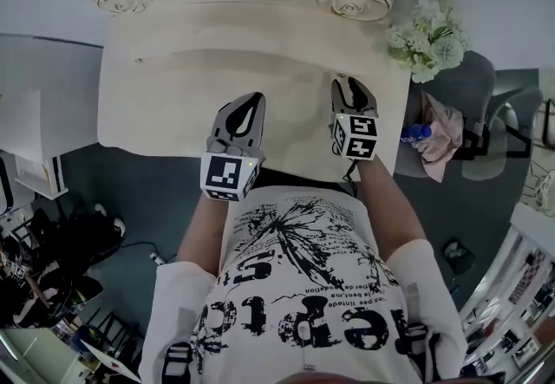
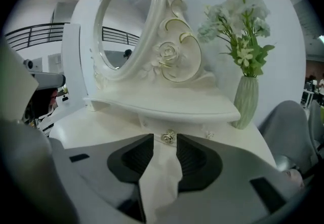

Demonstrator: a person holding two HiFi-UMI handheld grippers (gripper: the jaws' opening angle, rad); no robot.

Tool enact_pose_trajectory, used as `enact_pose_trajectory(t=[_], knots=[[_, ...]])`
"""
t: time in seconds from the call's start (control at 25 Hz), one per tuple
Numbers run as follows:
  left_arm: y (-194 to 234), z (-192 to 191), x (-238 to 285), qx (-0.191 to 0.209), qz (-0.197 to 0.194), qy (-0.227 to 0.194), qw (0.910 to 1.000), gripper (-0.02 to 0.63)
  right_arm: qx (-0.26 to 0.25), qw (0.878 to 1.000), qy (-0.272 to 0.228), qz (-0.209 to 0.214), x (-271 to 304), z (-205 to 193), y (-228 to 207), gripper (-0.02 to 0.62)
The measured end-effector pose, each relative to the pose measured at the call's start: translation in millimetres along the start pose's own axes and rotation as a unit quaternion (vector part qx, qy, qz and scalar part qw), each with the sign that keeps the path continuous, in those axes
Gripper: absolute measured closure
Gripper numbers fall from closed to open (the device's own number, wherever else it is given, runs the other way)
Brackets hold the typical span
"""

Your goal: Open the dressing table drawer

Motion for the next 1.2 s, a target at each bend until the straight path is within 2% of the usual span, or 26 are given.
enact_pose_trajectory(t=[0.24, 0.52, 1.2], knots=[[22.4, -2.0, 7.6, -0.007, 0.000, 0.006, 1.0000, 0.588, 0.012, 1.000, 0.017, -0.018, 16.9, 0.7, 2.1, 0.460], [22.2, -3.1, 12.7, -0.009, -0.014, 0.013, 0.9998, 0.588, 0.014, 0.999, 0.029, -0.044, 20.7, 4.9, 6.4, 0.488], [3.0, -6.6, 6.2, -0.010, -0.038, 0.005, 0.9992, 0.588, 0.015, 0.999, 0.042, -0.032, -9.1, -15.4, 13.0, 0.490]])
Point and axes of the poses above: the fingertips, and each gripper's own axes: x forward along the fingers, y to its left, z out of its top, the point moved 10 cm from there along -x, backward along the fingers, and after that the axes turned 14 degrees about -z, right-handed, at the moved point
